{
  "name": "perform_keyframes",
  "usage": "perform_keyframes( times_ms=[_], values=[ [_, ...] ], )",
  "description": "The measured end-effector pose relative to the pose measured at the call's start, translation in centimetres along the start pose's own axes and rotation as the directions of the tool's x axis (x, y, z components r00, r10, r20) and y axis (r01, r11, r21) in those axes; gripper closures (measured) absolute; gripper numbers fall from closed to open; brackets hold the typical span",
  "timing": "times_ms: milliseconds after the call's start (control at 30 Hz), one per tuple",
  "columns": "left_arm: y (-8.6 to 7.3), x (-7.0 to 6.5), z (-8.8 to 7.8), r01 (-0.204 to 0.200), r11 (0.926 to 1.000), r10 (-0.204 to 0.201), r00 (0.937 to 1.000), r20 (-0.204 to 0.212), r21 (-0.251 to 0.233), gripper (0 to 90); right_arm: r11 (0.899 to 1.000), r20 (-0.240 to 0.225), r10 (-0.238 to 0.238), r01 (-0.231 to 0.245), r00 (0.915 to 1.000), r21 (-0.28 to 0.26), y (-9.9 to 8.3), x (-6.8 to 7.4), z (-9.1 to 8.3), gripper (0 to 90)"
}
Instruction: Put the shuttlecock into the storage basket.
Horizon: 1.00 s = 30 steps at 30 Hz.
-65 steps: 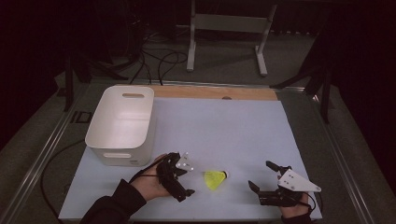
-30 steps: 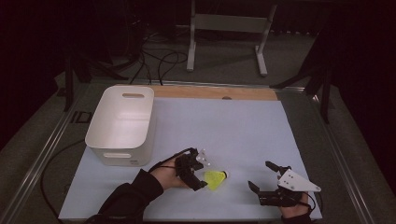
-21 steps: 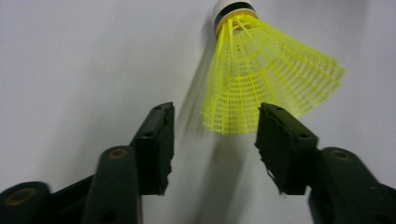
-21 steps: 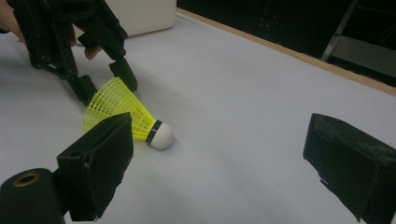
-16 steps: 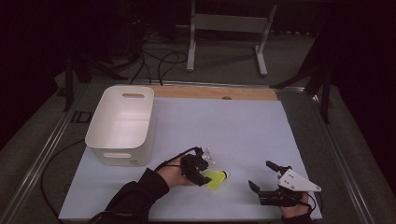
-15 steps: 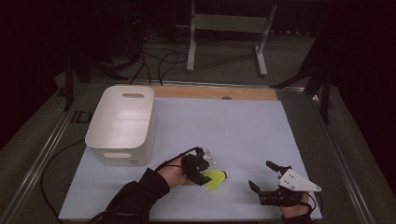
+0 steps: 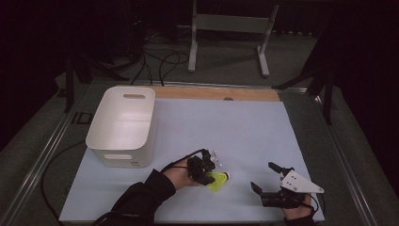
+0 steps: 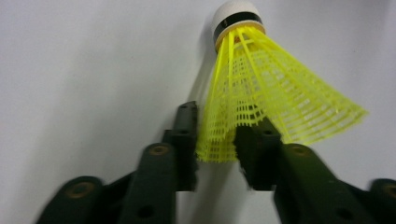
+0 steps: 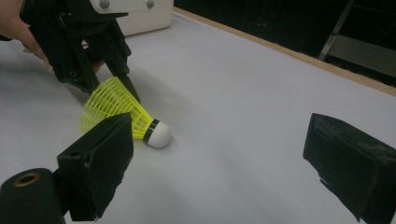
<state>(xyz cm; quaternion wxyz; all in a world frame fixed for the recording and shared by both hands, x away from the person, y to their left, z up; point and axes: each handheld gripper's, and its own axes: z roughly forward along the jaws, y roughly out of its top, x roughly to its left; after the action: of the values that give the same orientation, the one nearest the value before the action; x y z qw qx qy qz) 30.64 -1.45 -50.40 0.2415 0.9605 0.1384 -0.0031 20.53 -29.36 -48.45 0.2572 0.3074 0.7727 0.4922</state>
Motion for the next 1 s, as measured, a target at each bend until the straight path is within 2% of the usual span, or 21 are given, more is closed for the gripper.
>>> perform_keyframes(
  times_ms=[133, 200, 433, 600, 867, 1000],
  values=[
    [0.1, 0.1, -0.1, 0.004, 1.0000, -0.004, 0.9998, 0.019, -0.003, 84.8, 1.000, 0.002, -0.002, 0.002, 1.0000, -0.002, 0.0, 0.0, 0.0, 8.5],
    [0.2, 0.1, -0.1, 0.003, 1.0000, -0.003, 0.9997, 0.026, -0.003, 87.5, 1.000, 0.003, -0.001, 0.001, 1.0000, 0.001, 0.0, 0.0, 0.0, 8.5],
    [0.4, 0.0, -0.7, -0.017, 0.9999, 0.017, 0.9992, 0.035, -0.002, 89.3, 1.000, 0.004, -0.004, 0.004, 1.0000, 0.004, 0.0, 0.0, 0.0, 8.5],
    [0.6, -0.4, -1.2, -0.053, 0.9985, 0.052, 0.9978, 0.041, 0.015, 89.7, 1.000, 0.005, 0.000, 0.000, 1.0000, 0.002, 0.0, -0.1, 0.0, 8.5],
    [0.5, -0.6, -2.3, -0.081, 0.9966, 0.080, 0.9935, 0.081, 0.013, 89.8, 1.000, 0.004, -0.001, 0.001, 1.0000, 0.002, 0.0, 0.0, 0.0, 8.5],
    [0.2, -0.6, -2.9, -0.098, 0.9950, 0.094, 0.9891, 0.113, 0.022, 89.8, 1.000, 0.005, 0.001, -0.001, 1.0000, 0.001, 0.0, 0.0, 0.0, 8.5]
  ],
)
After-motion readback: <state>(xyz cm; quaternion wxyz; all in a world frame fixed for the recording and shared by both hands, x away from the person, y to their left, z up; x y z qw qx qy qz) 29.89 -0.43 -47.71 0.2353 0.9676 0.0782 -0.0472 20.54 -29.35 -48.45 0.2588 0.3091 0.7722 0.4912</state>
